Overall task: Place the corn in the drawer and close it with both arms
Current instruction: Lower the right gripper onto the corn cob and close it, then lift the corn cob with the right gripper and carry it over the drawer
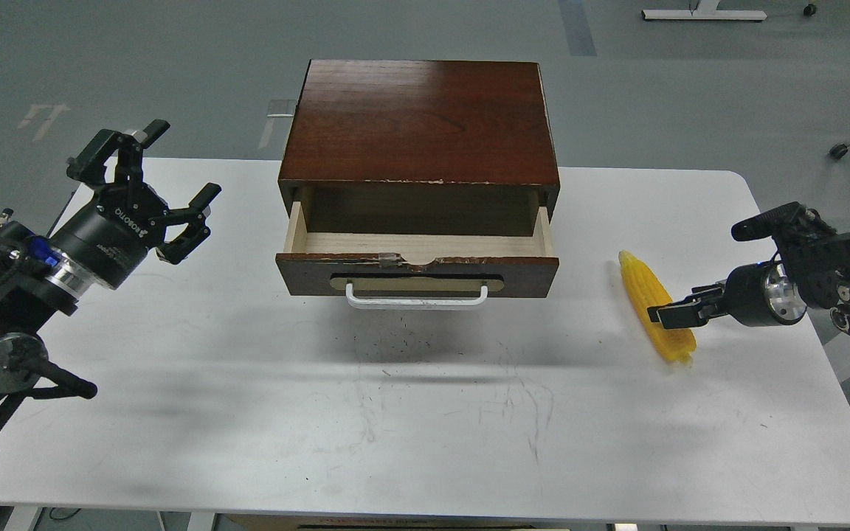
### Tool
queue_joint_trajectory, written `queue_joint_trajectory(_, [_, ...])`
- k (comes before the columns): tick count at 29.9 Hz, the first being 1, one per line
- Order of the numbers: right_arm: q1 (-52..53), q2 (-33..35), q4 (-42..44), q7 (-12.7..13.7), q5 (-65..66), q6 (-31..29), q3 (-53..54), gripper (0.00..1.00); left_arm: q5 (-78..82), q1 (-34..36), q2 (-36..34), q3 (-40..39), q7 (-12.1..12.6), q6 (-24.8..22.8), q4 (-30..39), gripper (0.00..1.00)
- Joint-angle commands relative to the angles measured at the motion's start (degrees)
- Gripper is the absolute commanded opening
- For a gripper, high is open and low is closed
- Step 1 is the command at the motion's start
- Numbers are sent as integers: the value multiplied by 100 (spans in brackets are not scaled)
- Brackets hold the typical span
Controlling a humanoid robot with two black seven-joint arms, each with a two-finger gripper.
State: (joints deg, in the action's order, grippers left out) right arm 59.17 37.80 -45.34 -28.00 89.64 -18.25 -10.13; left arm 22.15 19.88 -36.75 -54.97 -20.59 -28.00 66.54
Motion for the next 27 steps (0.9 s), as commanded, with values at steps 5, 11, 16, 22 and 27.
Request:
queue_joint_trajectory(5, [-90,-1,-1,0,-34,-12,3,24,0,-1,-52,3,3,0,43,100])
queue_joint_trajectory(11, [50,139,-106,0,-60,6,90,8,9,-1,-52,-5,3,0,43,100])
queue_joint_trajectory(16, [761,640,-572,0,-490,-12,275,8,9,-1,-78,-23,3,0,52,100])
queue_joint_trajectory(22, [1886,966,-1073,0,-1001,-73,249,9,9,34,-78,-23,3,0,61,100])
queue_joint_trajectory(27, [2888,905,-1460,0,-983,-433,99,9,9,87,-122,-23,12,0,61,100])
